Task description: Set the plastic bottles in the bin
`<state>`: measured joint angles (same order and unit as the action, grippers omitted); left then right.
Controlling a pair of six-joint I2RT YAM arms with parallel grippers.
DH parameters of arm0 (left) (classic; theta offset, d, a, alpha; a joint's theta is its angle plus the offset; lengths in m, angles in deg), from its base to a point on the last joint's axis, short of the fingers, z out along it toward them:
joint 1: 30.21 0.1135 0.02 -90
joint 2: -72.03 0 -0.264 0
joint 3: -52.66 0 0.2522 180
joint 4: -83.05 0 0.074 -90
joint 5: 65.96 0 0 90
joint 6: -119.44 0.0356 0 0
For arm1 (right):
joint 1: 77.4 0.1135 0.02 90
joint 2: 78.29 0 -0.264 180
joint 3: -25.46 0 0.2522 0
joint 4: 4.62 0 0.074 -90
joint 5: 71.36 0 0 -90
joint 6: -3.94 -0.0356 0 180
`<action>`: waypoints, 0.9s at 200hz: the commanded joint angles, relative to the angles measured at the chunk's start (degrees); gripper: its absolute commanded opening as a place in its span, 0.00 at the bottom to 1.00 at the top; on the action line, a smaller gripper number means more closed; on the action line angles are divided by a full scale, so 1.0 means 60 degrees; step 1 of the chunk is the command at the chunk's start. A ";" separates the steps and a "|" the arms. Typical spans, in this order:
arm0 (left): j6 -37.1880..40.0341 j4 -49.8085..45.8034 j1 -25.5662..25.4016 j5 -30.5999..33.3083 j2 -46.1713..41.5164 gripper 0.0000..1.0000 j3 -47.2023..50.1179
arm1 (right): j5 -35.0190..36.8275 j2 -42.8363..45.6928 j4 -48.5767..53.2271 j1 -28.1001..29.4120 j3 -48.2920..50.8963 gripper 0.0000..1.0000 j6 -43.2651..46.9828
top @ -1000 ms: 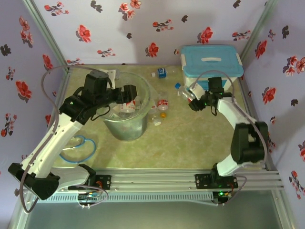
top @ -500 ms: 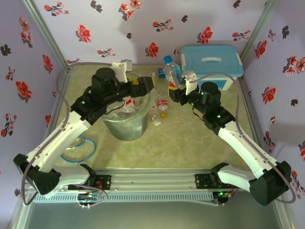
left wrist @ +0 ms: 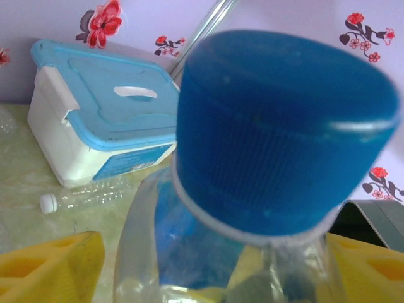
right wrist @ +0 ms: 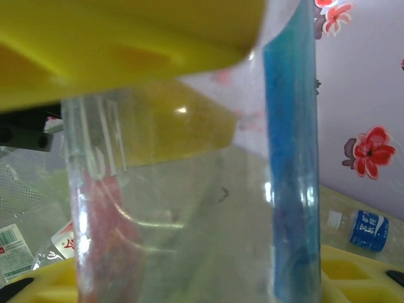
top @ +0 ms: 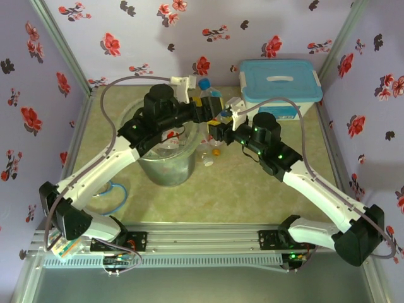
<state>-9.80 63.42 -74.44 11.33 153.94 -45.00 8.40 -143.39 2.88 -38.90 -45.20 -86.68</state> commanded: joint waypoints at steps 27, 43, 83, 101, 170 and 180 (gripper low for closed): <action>0.0074 0.0462 -0.0074 -0.0079 0.0128 0.61 -0.0437 | 0.0053 -0.0092 -0.0436 0.0087 -0.0347 0.60 -0.0071; 0.0122 0.0379 -0.0073 -0.0067 0.0164 0.57 -0.0538 | -0.0051 -0.0106 -0.0435 0.0089 -0.0381 0.63 -0.0071; 0.0183 0.0131 0.0015 -0.0061 0.0171 0.54 -0.0732 | -0.0146 -0.0040 -0.0219 0.0087 -0.0507 0.93 0.0031; 0.0253 -0.0136 0.0178 -0.0063 0.0072 0.54 -0.0794 | -0.0098 0.0162 0.0111 0.0087 -0.0564 0.99 0.0357; 0.1379 -0.4406 0.2142 0.0450 -0.0839 0.54 -0.1691 | 0.1552 0.1403 0.1989 -0.0421 -0.0326 0.99 0.1673; 0.1783 -0.5382 0.2221 0.0770 -0.0678 0.54 -0.2089 | 0.1624 0.1468 0.2074 -0.0622 -0.0187 0.99 0.1604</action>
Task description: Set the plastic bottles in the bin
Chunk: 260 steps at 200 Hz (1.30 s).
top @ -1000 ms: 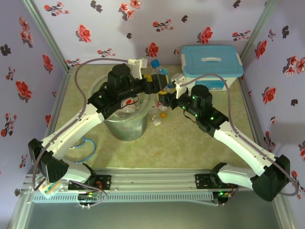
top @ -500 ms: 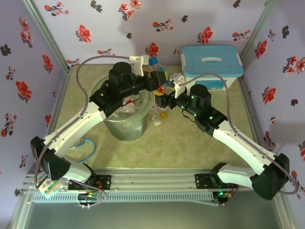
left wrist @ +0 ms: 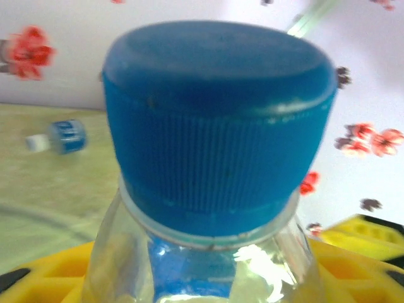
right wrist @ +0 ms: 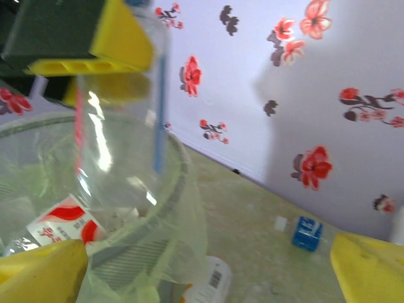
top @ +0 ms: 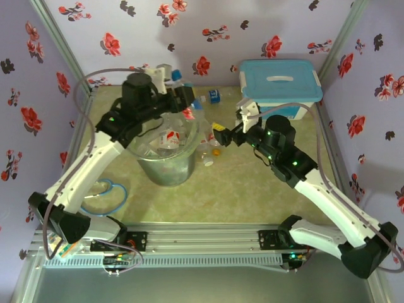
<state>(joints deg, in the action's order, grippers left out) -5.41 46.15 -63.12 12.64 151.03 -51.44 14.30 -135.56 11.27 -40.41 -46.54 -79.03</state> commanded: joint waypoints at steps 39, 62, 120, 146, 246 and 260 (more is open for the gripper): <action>0.1939 -0.4829 0.0321 0.1133 0.0787 0.53 -0.2054 | 0.0759 0.0488 0.1131 -0.0802 0.0640 0.99 0.0133; 0.2036 -0.5157 0.0176 0.1024 0.1162 0.53 -0.2046 | 0.0938 0.0750 0.1588 -0.0892 0.0893 0.99 0.0133; 0.2351 -0.6119 -0.0346 0.0938 0.1917 0.74 -0.2596 | 0.1250 0.0933 0.2221 -0.0965 0.1049 0.99 0.0300; 0.2282 -0.5844 -0.0333 0.1470 0.1411 0.88 -0.2729 | 0.1250 0.0882 0.2238 -0.0987 0.1020 0.99 0.0345; 0.1666 -0.4253 -0.0418 0.1437 0.1303 0.53 -0.1367 | 0.1919 0.0629 0.2245 -0.1358 0.1006 0.99 0.0085; 0.1598 -0.4165 -0.0434 0.1485 0.1413 0.48 -0.1197 | 0.2006 0.0650 0.2251 -0.1405 0.1032 0.99 0.0072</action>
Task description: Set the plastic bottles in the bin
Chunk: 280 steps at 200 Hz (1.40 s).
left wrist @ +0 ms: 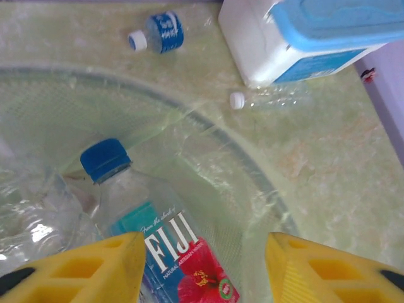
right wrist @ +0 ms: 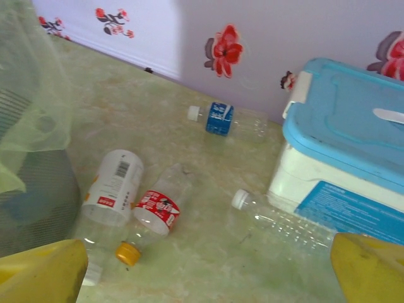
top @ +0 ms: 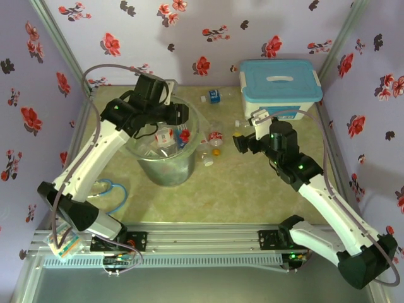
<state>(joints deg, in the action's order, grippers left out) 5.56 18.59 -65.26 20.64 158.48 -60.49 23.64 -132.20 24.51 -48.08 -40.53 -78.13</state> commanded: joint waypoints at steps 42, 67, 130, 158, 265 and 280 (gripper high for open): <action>-0.0424 0.0434 -0.0204 0.0653 0.0445 0.43 0.0922 | 0.0730 0.0211 0.0030 -0.0192 0.0178 0.99 -0.0070; -0.0507 0.0617 -0.0245 0.0665 0.0557 0.41 0.1304 | 0.0944 0.0256 -0.0070 -0.0276 0.0242 0.99 -0.0159; -0.0476 0.1106 -0.0245 0.0188 0.0064 0.42 0.0946 | 0.1302 -0.0442 0.0263 -0.2034 0.0077 0.99 -0.0728; -0.0463 0.1328 -0.0253 0.0123 -0.0376 0.46 0.0885 | 0.0896 -0.0917 0.0068 -0.2754 0.0217 0.99 -0.1882; -0.0429 0.1477 -0.0252 0.0154 -0.1435 0.71 0.1467 | 0.0931 -0.3991 -0.3941 -0.3636 0.1379 0.98 -0.9184; -0.0420 0.1491 -0.0236 0.0184 -0.1568 0.72 0.1642 | 0.1019 -0.4417 -0.4376 -0.3657 0.1379 0.96 -0.9816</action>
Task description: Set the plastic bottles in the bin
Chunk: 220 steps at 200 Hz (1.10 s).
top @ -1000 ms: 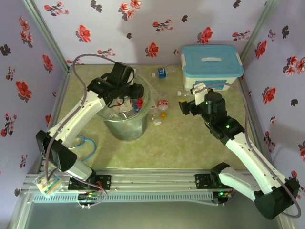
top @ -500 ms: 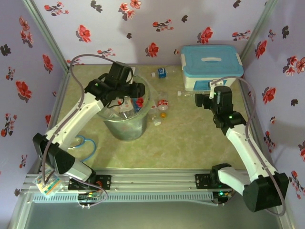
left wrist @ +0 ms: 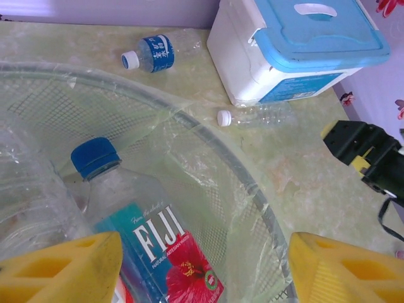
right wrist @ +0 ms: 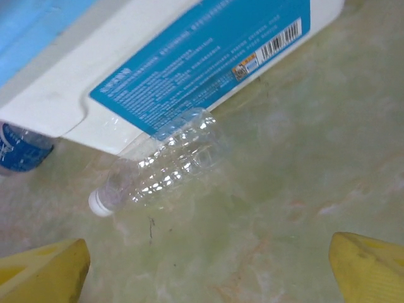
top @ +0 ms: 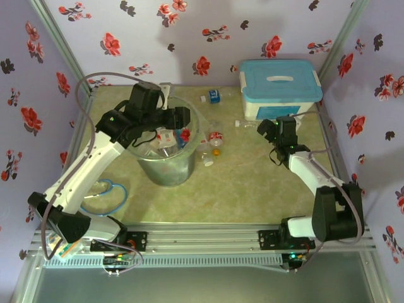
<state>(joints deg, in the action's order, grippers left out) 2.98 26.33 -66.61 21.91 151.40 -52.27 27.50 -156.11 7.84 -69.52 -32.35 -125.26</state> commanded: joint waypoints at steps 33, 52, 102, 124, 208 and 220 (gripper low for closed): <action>-0.0080 0.0424 0.0020 0.0016 -0.0682 0.75 0.0671 | 0.0215 -0.1616 -0.2544 -0.0126 -0.0120 0.92 -0.3366; -0.0139 0.0621 0.0061 0.0019 -0.0873 0.75 0.0959 | -0.0214 -0.2462 -0.2684 -0.0156 -0.0557 0.92 -0.4007; -0.0265 0.0873 0.0148 0.0158 -0.1360 0.75 0.1480 | -0.0523 -0.3996 -0.3550 -0.0157 -0.1163 0.91 -0.4701; -0.0295 0.0956 0.0209 0.0191 -0.1444 0.75 0.1577 | -0.0538 -0.4515 -0.3697 -0.0152 -0.1371 0.92 -0.4958; -0.0300 0.1300 0.0400 0.0260 -0.1460 0.76 0.1603 | -0.0030 -0.6012 -0.3975 -0.0156 -0.2261 0.89 -0.4973; -0.0318 0.1341 0.0398 0.0270 -0.1498 0.76 0.1646 | 0.0047 -0.6058 -0.3924 -0.0156 -0.2310 0.87 -0.4923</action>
<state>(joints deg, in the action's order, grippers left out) 2.11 32.29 -64.54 22.56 143.53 -42.57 25.93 -189.27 -15.90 -70.18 -44.72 -154.22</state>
